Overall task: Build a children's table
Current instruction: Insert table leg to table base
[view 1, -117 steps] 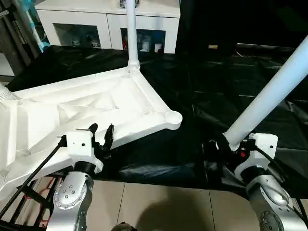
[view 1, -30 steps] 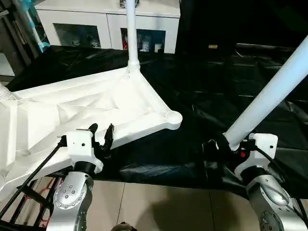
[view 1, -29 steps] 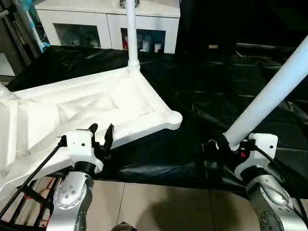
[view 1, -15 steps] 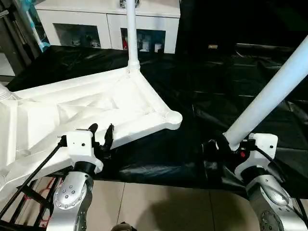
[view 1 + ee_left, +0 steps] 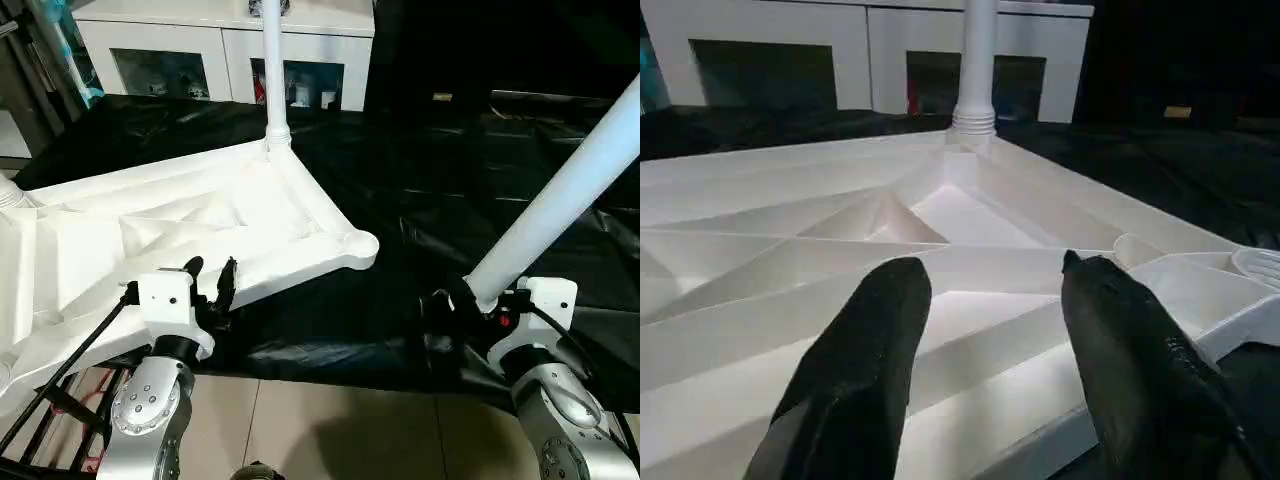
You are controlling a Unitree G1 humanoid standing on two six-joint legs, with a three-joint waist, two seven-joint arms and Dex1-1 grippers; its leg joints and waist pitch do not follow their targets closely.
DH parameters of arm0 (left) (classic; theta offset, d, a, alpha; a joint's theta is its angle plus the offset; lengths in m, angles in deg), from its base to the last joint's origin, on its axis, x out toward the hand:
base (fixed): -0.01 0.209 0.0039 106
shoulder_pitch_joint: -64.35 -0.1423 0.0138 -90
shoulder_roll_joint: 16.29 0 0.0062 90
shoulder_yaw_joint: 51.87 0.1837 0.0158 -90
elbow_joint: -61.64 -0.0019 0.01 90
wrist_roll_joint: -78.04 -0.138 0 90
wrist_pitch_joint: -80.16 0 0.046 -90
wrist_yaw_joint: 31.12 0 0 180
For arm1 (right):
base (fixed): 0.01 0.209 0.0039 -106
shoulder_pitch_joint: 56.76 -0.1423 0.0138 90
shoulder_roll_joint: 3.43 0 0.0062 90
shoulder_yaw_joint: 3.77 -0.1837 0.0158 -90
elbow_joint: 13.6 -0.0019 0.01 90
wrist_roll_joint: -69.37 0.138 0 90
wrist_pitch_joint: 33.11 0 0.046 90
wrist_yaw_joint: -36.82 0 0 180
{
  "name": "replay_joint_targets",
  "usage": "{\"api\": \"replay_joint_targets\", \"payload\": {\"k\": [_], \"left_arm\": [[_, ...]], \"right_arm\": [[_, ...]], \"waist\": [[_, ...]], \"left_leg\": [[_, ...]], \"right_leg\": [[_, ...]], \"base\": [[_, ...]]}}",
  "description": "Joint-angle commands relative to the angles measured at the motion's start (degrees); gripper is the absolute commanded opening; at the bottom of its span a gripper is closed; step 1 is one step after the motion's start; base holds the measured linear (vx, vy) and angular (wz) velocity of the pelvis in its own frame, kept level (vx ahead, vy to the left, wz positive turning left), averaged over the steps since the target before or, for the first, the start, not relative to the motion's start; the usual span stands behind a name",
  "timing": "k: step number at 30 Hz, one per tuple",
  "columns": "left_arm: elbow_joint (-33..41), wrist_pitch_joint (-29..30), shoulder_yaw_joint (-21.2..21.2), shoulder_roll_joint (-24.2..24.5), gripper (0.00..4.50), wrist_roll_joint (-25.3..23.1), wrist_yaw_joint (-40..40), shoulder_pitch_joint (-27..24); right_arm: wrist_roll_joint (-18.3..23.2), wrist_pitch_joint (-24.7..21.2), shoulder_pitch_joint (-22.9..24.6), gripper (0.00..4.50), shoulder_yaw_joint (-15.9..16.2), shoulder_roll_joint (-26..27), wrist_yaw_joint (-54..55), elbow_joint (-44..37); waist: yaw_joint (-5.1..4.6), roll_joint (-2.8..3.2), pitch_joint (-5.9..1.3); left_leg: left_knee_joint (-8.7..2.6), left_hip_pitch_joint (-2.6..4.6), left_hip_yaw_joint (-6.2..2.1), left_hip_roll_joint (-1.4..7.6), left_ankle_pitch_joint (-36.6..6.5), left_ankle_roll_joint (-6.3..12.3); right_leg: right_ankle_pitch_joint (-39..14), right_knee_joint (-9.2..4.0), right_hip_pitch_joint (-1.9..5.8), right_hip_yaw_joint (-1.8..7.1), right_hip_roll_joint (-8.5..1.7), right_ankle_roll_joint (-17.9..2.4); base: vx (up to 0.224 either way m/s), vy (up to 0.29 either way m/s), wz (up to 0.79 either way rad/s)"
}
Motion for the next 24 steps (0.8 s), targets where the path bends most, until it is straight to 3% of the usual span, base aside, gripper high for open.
{"api": "replay_joint_targets", "payload": {"k": [1, 24], "left_arm": [[0.7, 0.5, 0.6, 0.1, 2.5, 0.3, -0.2, -0.3], [0.7, 0.5, 0.6, 0.1, 2.5, 0.3, -0.2, -0.3]], "right_arm": [[0.3, -0.3, -0.3, 2.63, -0.4, -0.3, 0.1, 0.1], [0.3, -0.3, -0.3, 2.63, -0.4, -0.3, 0.1, 0.1]], "waist": [[0.05, -0.36, -2.6], [0.04, -0.4, -2.62]], "left_leg": [[-4.54, 1.14, -2.23, 4.78, -19.8, -0.58], [-4.51, 1.07, -2.21, 4.76, -19.4, -0.45]], "right_leg": [[-14.2, -4.63, 0.76, 2.83, -3.91, -6.2], [-13.6, -4.58, 0.81, 2.83, -3.9, -6.3]], "base": [[0.0, 0.0, 0.0], [0.0, 0.0, 0.0]]}}
